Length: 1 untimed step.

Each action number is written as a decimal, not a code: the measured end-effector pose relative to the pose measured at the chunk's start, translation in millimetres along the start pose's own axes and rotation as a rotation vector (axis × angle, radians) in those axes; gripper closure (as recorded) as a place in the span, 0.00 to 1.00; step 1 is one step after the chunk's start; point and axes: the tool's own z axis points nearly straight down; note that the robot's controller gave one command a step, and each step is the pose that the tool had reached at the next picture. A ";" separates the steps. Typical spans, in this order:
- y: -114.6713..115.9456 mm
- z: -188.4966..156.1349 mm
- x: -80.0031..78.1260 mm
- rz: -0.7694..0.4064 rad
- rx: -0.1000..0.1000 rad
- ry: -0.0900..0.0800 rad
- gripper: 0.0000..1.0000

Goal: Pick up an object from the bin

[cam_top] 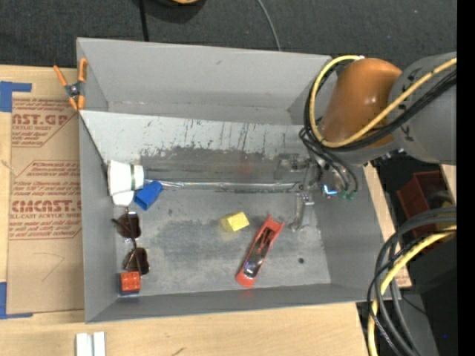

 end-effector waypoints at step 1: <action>21.5 23.4 3.1 -0.162 -0.003 0.005 0.00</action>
Offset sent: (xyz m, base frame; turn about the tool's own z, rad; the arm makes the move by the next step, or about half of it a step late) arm -0.0268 0.0216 -0.0567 -0.4368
